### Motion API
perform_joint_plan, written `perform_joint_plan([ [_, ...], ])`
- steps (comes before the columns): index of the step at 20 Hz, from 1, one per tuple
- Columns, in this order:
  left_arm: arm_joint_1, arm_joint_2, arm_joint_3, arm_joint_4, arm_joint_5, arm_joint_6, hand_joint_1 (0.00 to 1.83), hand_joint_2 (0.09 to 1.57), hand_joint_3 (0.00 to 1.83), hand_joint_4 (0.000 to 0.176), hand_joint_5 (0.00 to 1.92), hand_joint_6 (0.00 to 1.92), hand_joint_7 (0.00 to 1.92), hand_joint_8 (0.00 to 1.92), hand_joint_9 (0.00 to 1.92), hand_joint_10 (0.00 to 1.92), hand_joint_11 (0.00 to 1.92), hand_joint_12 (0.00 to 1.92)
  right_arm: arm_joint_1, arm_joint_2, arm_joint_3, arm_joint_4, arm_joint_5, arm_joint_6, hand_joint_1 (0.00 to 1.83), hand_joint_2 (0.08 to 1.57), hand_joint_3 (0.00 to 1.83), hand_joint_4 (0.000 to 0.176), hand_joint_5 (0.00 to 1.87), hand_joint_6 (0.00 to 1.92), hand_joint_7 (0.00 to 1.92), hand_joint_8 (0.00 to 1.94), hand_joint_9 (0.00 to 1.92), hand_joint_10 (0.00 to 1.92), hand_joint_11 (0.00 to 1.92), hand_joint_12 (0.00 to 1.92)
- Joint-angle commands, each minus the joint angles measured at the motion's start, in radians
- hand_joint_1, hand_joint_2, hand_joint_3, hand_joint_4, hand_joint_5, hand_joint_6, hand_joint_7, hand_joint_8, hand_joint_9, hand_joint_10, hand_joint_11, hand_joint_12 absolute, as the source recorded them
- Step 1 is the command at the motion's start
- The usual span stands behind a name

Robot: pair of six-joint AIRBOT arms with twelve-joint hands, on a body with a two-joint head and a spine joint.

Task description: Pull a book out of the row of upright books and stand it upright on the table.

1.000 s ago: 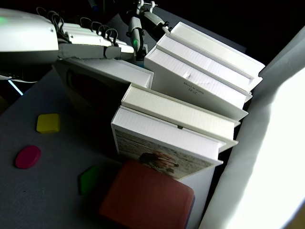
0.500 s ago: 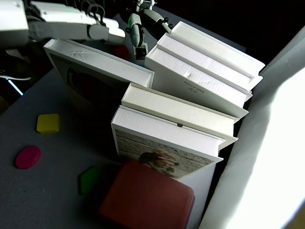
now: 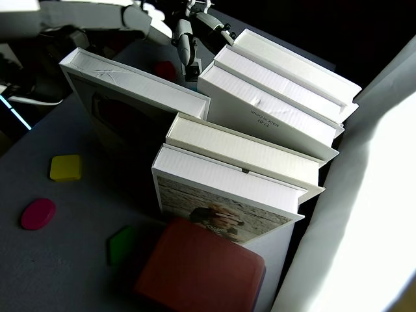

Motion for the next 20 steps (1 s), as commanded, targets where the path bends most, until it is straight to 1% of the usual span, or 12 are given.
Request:
perform_joint_plan([
  [1,-0.009,0.004,0.003,-0.019,-0.12,-0.006,0.49,1.33,0.0,0.052,0.11,0.0,0.0,0.0,0.0,0.0,0.0,0.14,0.013,-0.007,0.006,0.036,-0.022,-0.005,1.07,1.05,0.0,0.0,0.19,0.08,0.19,0.03,0.19,0.08,0.0,1.2],
  [3,-0.009,0.004,0.004,-0.02,-0.119,-0.006,0.48,1.34,0.0,0.058,0.11,0.0,0.0,0.0,0.0,0.0,0.0,0.17,0.013,-0.04,0.012,-0.026,-0.021,0.02,1.19,1.07,0.0,0.0,0.51,0.42,0.55,0.63,0.1,0.94,0.0,1.54],
  [4,-0.009,0.004,0.005,-0.02,-0.119,-0.006,0.52,1.34,0.0,0.033,0.07,0.0,0.0,0.0,0.0,0.0,0.0,0.31,0.012,-0.054,0.016,-0.062,-0.021,0.041,1.14,1.16,0.0,0.0,0.76,1.04,0.53,0.67,0.1,1.11,0.0,1.78],
  [5,-0.009,0.004,0.005,-0.02,-0.119,-0.006,0.46,1.33,0.0,0.007,0.02,0.0,0.0,0.0,0.0,0.0,0.0,0.42,0.011,-0.069,0.022,-0.092,-0.021,0.062,1.13,1.18,0.0,0.0,0.83,1.17,0.55,0.94,0.18,1.34,0.0,1.89],
  [7,-0.01,0.003,0.005,-0.02,-0.119,-0.006,0.44,1.36,0.01,0.0,0.0,0.0,0.0,0.0,0.0,0.0,0.0,0.43,0.002,-0.09,0.038,-0.113,-0.014,0.089,1.16,1.27,0.0,0.0,0.83,1.37,0.54,1.47,0.2,1.5,0.12,1.92],
  [11,-0.008,0.003,0.005,-0.026,-0.119,-0.006,0.75,1.33,0.0,0.03,0.05,0.01,0.0,0.0,0.01,0.0,0.0,0.74,0.006,-0.113,0.07,-0.013,0.073,0.088,1.2,1.23,0.0,0.0,0.91,1.26,0.64,1.4,0.34,1.56,0.2,1.92],
  [14,-0.007,0.003,0.005,-0.028,-0.121,-0.006,0.93,1.27,0.0,0.028,0.15,0.01,0.0,0.0,0.01,0.0,0.0,0.31,0.014,-0.109,0.07,0.019,0.113,0.088,1.21,1.21,0.0,0.0,0.95,1.16,0.65,1.35,0.18,1.34,0.0,1.9],
  [15,-0.006,0.003,0.005,-0.03,-0.121,-0.006,0.85,1.29,0.0,0.061,0.05,0.0,0.0,0.0,0.0,0.0,0.0,0.44,0.017,-0.103,0.067,0.031,0.132,0.088,1.2,1.2,0.0,0.0,0.95,1.19,0.66,1.31,0.2,1.31,0.0,1.91],
  [16,-0.005,0.003,0.005,-0.03,-0.122,-0.006,0.85,1.3,0.0,0.068,0.02,0.0,0.0,0.0,0.02,0.01,0.0,0.64,0.018,-0.099,0.064,0.039,0.143,0.088,1.22,1.17,0.0,0.0,1.03,0.9,0.72,1.39,0.21,1.32,0.0,1.92],
  [17,-0.005,0.003,0.006,-0.031,-0.122,-0.006,0.82,1.32,0.0,0.119,0.0,0.0,0.0,0.0,0.05,0.02,0.0,1.08,0.02,-0.091,0.058,0.049,0.161,0.088,1.23,1.16,0.0,0.0,1.08,0.79,0.74,1.4,0.21,1.33,0.0,1.92],
  [18,-0.005,0.003,0.006,-0.031,-0.122,-0.006,0.77,1.32,0.0,0.076,0.0,0.0,0.0,0.0,0.03,0.01,0.0,1.25,0.022,-0.085,0.054,0.056,0.173,0.089,1.23,1.16,0.0,0.0,1.08,0.77,0.74,1.41,0.21,1.34,0.0,1.92],
  [20,-0.003,0.003,0.005,-0.034,-0.124,-0.006,0.84,1.3,0.0,0.082,0.14,0.04,0.07,0.01,0.11,0.05,0.0,1.22,0.023,-0.072,0.043,0.078,0.212,0.089,1.23,1.15,0.0,0.0,1.08,0.76,0.74,1.4,0.21,1.34,0.0,1.92],
])
